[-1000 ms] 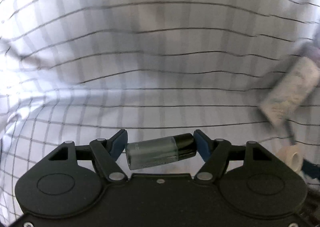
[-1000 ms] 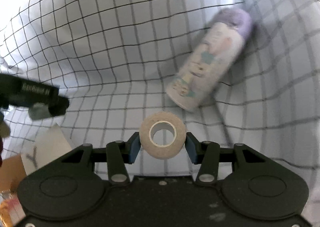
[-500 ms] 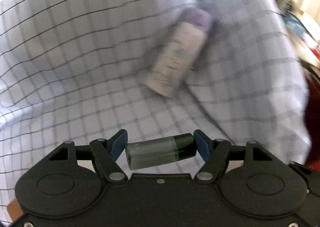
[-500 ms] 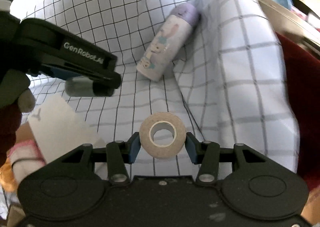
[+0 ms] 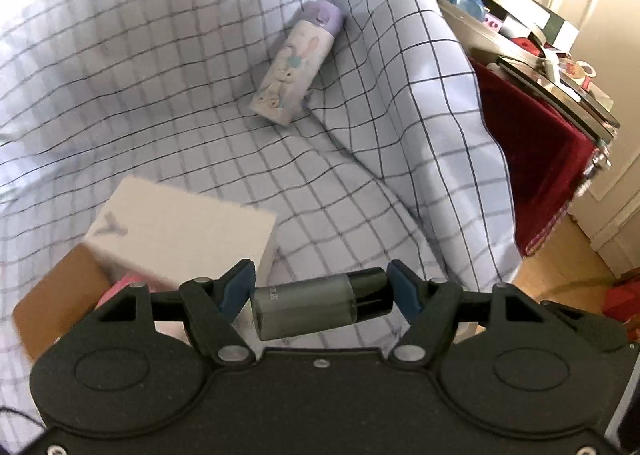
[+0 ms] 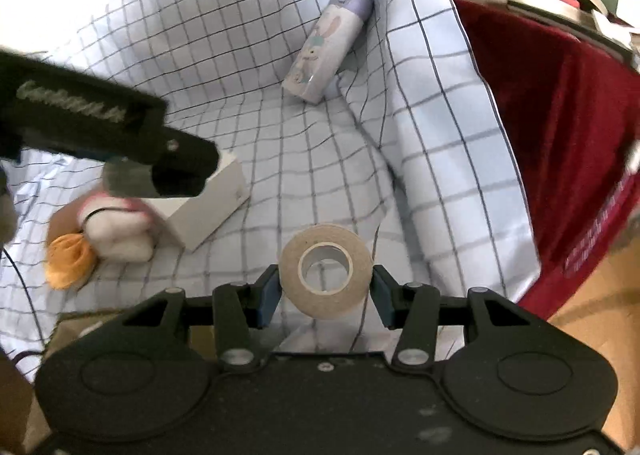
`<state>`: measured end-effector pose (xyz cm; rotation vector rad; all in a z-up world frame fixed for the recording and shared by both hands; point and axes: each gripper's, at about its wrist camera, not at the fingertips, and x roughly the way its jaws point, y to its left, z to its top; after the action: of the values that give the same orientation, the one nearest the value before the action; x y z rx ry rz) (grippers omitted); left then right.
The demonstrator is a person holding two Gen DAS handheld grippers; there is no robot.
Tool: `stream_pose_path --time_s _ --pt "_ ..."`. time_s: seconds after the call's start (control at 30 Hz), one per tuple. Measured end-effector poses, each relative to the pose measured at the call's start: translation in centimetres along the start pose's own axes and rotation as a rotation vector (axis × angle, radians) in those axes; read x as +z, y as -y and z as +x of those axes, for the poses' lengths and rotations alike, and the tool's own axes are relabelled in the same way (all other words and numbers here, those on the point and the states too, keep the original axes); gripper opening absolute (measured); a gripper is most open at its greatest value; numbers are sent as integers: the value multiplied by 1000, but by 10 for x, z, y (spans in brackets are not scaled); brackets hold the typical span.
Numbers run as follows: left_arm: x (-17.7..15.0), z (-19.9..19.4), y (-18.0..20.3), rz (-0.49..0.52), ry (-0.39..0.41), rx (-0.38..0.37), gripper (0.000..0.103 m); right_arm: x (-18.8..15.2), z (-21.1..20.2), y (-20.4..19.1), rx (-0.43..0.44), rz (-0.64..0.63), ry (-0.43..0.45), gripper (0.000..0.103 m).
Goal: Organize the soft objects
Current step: 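Carry the dark cylinder with the left gripper while the right gripper carries the tape roll to the basket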
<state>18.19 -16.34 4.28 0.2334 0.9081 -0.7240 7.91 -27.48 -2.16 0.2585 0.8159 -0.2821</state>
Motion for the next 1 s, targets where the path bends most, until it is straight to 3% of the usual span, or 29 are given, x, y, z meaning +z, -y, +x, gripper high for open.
stream_pose_path --time_s 0.33,0.7,0.87,1.0 --pt "-77 -69 -1 -118 93 108 68 -45 -40 -21 55 -5 25 48" --pt "-150 -113 -9 -262 184 296 68 -69 -91 -39 140 -22 122 48" --pt "-177 -117 -16 -329 182 302 68 -73 -104 -50 173 -43 135 48" --pt "-193 -102 -23 -386 133 296 68 -75 -100 -58 180 -42 121 48"
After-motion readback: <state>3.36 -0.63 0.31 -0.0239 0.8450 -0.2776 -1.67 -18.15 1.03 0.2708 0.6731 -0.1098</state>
